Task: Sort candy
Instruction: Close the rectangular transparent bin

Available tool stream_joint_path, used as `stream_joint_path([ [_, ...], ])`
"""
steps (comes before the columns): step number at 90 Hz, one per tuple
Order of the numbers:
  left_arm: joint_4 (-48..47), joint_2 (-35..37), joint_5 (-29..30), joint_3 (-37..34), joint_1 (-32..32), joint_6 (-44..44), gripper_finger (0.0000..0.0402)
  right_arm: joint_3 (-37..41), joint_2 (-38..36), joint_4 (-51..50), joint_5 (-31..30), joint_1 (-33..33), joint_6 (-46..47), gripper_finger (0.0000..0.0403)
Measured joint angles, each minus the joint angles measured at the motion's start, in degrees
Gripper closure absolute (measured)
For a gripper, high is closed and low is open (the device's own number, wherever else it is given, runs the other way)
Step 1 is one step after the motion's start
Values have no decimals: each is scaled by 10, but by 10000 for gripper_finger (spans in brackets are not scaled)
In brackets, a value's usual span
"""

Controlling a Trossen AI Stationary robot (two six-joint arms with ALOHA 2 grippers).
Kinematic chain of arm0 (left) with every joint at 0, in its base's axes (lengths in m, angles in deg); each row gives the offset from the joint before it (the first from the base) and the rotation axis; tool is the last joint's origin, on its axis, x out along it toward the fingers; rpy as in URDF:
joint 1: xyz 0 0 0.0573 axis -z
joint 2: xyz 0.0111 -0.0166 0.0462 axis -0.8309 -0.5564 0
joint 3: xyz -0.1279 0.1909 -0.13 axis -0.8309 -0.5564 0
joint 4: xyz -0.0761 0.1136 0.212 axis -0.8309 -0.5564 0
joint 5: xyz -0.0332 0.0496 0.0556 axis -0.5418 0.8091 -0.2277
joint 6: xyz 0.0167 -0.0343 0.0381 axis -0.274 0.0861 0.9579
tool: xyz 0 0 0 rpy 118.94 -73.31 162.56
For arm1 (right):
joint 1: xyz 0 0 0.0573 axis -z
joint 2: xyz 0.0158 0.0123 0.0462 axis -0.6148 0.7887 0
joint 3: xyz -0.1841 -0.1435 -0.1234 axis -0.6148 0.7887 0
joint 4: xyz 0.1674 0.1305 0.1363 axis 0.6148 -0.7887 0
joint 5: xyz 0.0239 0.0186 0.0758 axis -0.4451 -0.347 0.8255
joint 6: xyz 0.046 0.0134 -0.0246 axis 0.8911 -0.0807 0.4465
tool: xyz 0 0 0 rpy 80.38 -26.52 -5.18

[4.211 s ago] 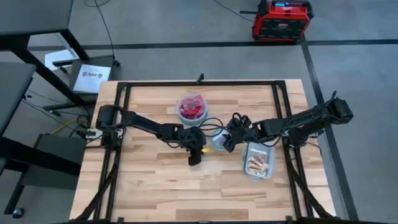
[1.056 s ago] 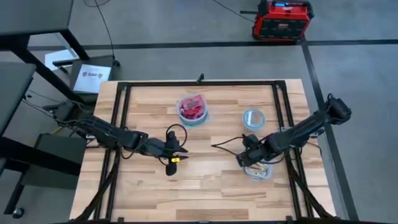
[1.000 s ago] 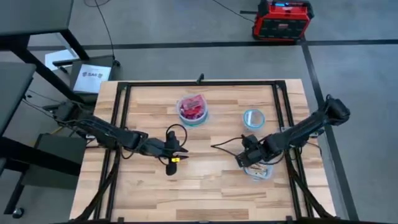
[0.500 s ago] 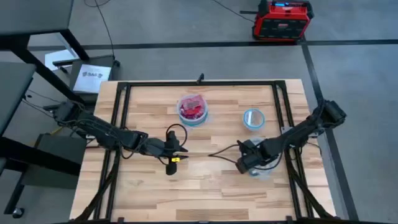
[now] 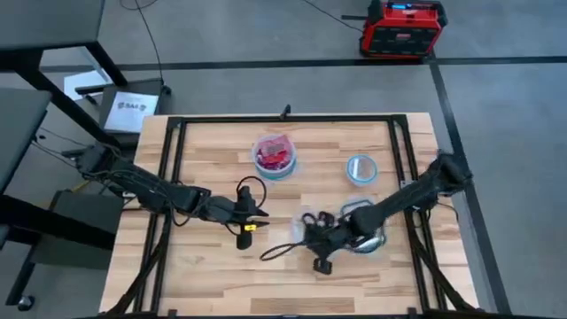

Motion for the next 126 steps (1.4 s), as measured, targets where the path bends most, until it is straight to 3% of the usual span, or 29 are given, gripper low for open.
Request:
stream_joint_path([
  [17,-2,0,0,0,1,-2,295,-36,79,-2,14,4,48,392],
  [30,-2,0,-1,0,1,-1,295,-56,92,-14,42,4,29,342],
  [51,-7,0,0,0,1,0,295,-88,15,-117,74,-5,39,221],
  [65,-10,0,0,0,1,0,295,-86,-43,-251,54,-54,103,176],
  [87,-9,0,0,0,1,1,295,-23,-42,-298,-47,-151,231,175],
  [105,-7,0,0,0,0,2,295,79,-44,-247,-60,-175,352,191],
  [126,-6,0,0,0,0,3,295,139,-48,-201,-63,-180,362,207],
])
